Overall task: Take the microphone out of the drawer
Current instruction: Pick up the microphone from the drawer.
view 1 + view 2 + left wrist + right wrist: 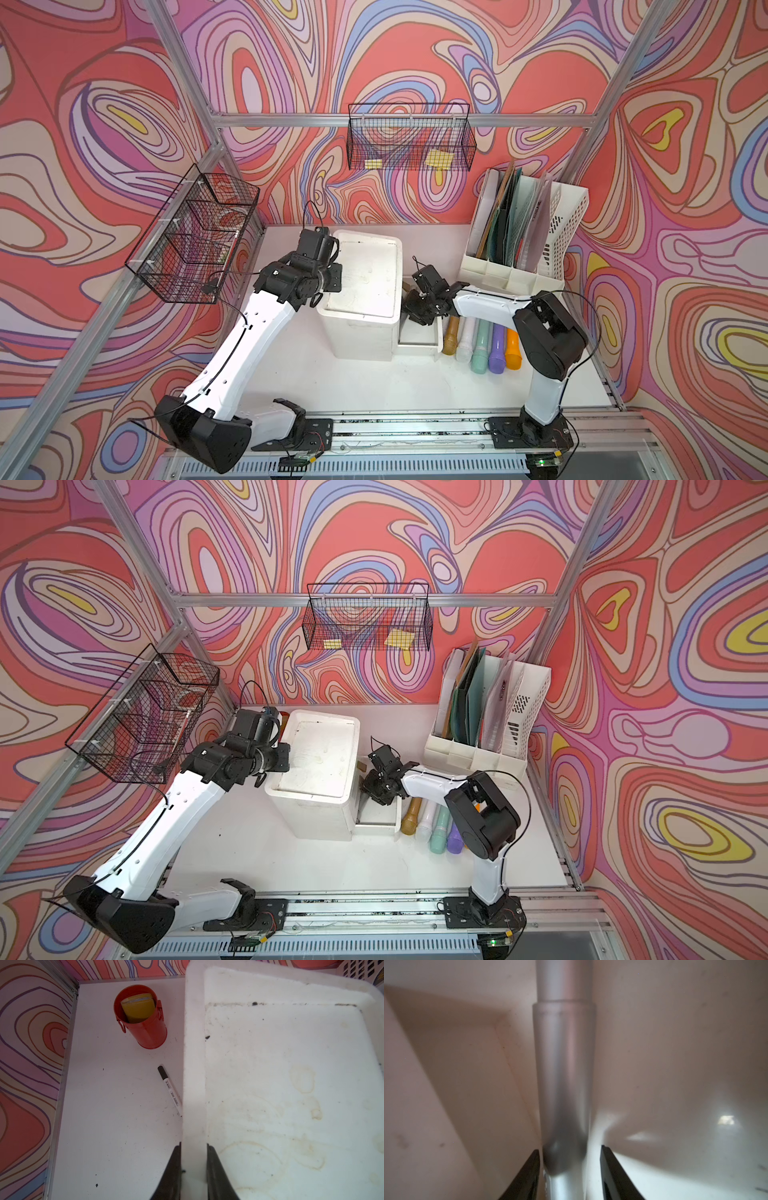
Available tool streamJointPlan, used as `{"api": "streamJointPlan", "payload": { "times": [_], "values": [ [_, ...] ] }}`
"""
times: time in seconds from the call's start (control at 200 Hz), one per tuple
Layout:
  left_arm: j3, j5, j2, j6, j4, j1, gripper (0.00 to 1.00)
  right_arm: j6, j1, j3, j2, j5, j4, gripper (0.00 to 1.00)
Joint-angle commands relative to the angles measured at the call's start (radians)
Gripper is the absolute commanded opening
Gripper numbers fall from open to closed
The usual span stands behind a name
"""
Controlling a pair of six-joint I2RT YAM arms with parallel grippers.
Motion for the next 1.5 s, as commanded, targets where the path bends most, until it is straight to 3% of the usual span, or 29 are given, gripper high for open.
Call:
{"api": "streamJointPlan", "payload": {
  "times": [0.0,0.24,0.566,1.041,1.497],
  "values": [
    [-0.008,0.018,0.019,0.021,-0.060,-0.008,0.00,0.020,0.024,0.035,0.039,0.027,-0.006,0.47],
    [-0.012,0.013,0.016,0.024,-0.060,-0.009,0.00,-0.008,0.053,0.100,0.075,0.121,-0.152,0.46],
    [-0.012,0.013,0.013,0.024,-0.059,-0.008,0.00,-0.018,0.058,0.111,0.097,0.169,-0.214,0.44],
    [-0.008,0.007,0.010,0.028,-0.061,-0.008,0.00,-0.028,0.063,0.116,0.071,0.227,-0.236,0.29],
    [-0.004,0.005,0.008,0.029,-0.060,-0.009,0.00,-0.157,0.064,0.207,0.000,0.356,-0.327,0.18]
  ]
}}
